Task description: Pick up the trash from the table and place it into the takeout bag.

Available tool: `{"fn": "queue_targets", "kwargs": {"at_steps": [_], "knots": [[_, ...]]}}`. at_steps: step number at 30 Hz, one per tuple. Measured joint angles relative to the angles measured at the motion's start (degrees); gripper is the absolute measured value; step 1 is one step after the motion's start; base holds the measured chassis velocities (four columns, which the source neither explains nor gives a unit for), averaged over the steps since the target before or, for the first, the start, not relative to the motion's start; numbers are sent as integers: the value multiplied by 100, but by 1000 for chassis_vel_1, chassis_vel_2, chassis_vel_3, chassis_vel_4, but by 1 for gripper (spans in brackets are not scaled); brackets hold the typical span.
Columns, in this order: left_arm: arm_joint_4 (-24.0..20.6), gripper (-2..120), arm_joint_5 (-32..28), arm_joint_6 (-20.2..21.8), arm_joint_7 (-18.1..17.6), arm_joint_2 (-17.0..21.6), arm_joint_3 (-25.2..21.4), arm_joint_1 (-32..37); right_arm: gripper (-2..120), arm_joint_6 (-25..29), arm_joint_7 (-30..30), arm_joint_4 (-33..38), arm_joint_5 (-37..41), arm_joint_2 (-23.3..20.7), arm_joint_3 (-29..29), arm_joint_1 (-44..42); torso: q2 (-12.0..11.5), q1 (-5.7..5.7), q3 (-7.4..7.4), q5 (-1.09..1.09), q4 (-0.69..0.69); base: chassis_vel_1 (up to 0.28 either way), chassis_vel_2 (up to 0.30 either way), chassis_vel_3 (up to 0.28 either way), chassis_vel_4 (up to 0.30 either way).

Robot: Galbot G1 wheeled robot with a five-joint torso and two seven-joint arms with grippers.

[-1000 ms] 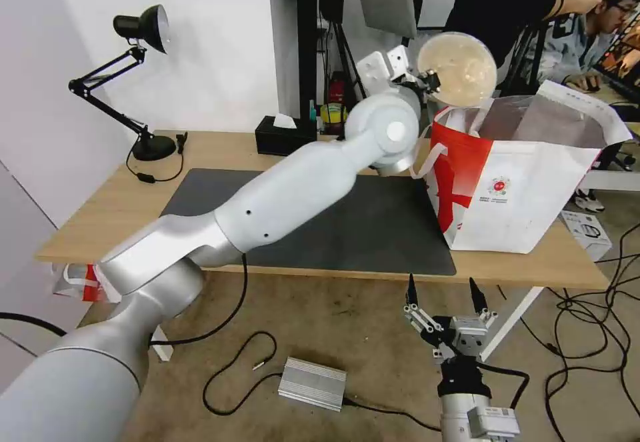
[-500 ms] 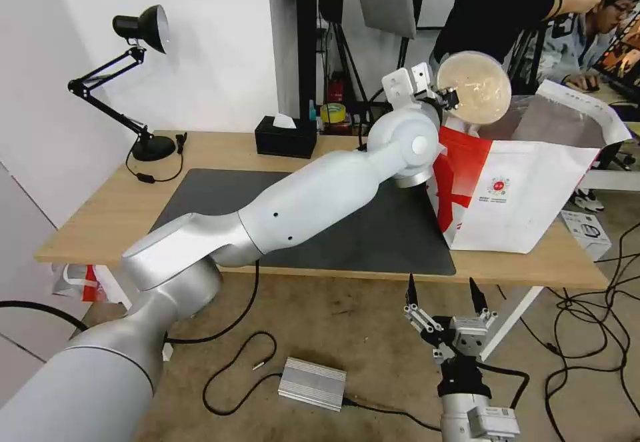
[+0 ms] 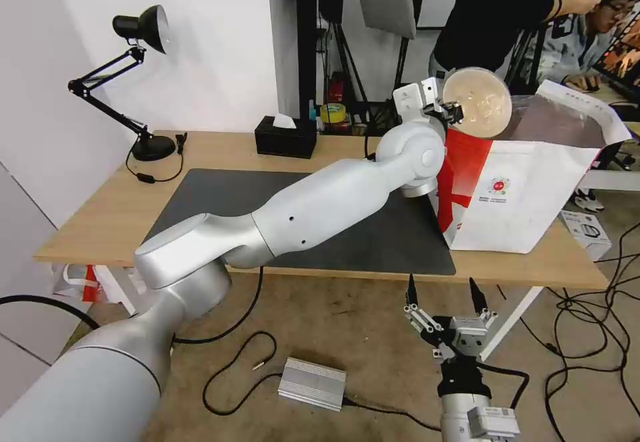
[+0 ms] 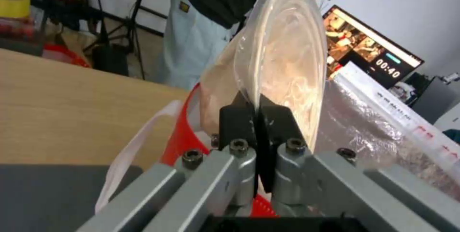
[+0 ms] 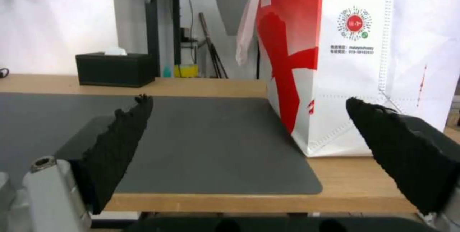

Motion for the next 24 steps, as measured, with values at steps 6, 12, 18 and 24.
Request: {"fn": "queue_targets", "kwargs": {"at_steps": [6, 12, 18, 24], "knots": [[-20, 0, 112, -6, 28, 2, 93, 67, 100, 0, 0, 0, 0, 0, 0, 0, 0, 0, 0, 0, 0, 0, 0, 0, 0], [-26, 0, 244, -18, 27, 12, 129, 85, 100, 0, 0, 0, 0, 0, 0, 0, 0, 0, 0, 0, 0, 0, 0, 0, 0], [-51, 8, 297, -101, -45, 20, 126, 89, 100, 0, 0, 0, 0, 0, 0, 0, 0, 0, 0, 0, 0, 0, 0, 0, 0], [-100, 29, 223, -109, -74, 21, 88, 53, 100, 0, 0, 0, 0, 0, 0, 0, 0, 0, 0, 0, 0, 0, 0, 0, 0]]}}
